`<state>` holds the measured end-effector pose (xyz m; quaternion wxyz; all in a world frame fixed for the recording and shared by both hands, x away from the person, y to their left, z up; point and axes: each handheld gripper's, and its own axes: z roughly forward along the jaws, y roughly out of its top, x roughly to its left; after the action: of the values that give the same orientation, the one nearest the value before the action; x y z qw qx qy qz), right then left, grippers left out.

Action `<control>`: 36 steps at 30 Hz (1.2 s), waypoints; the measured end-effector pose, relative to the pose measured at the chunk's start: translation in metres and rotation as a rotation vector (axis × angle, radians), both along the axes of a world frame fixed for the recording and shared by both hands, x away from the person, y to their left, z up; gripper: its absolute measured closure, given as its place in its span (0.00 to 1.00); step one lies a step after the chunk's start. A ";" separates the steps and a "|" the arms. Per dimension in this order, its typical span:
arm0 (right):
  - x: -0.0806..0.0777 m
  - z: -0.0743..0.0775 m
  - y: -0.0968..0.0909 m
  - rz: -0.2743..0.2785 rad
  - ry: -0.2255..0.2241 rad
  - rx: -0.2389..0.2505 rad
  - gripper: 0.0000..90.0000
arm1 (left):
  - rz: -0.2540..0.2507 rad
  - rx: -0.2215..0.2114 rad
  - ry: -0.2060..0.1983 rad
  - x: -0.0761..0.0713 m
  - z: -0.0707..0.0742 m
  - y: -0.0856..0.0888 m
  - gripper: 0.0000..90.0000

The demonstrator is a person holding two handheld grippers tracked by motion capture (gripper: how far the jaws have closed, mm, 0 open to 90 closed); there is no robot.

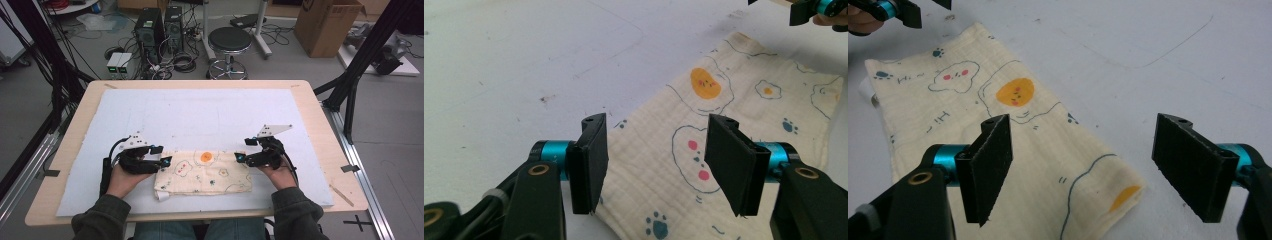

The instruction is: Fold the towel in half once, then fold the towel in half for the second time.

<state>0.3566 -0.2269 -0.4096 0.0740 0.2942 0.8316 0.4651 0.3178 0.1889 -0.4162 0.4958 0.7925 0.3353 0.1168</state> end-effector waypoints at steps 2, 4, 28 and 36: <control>0.000 0.000 0.001 0.002 0.011 -0.005 0.26 | -0.001 0.006 -0.001 0.000 0.000 0.000 0.47; 0.001 -0.001 0.002 0.006 0.000 -0.008 0.27 | -0.001 0.011 -0.002 0.000 0.000 0.000 0.48; 0.020 -0.012 -0.002 -0.061 0.037 -0.055 0.40 | 0.175 -0.015 0.020 0.027 -0.014 0.008 0.53; 0.025 -0.018 -0.003 -0.052 0.080 -0.074 0.52 | 0.161 0.020 0.072 0.033 -0.023 0.005 0.59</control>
<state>0.3819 -0.2295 -0.4273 0.0636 0.3312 0.8427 0.4197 0.3505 0.1936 -0.4388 0.4642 0.7717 0.4146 0.1311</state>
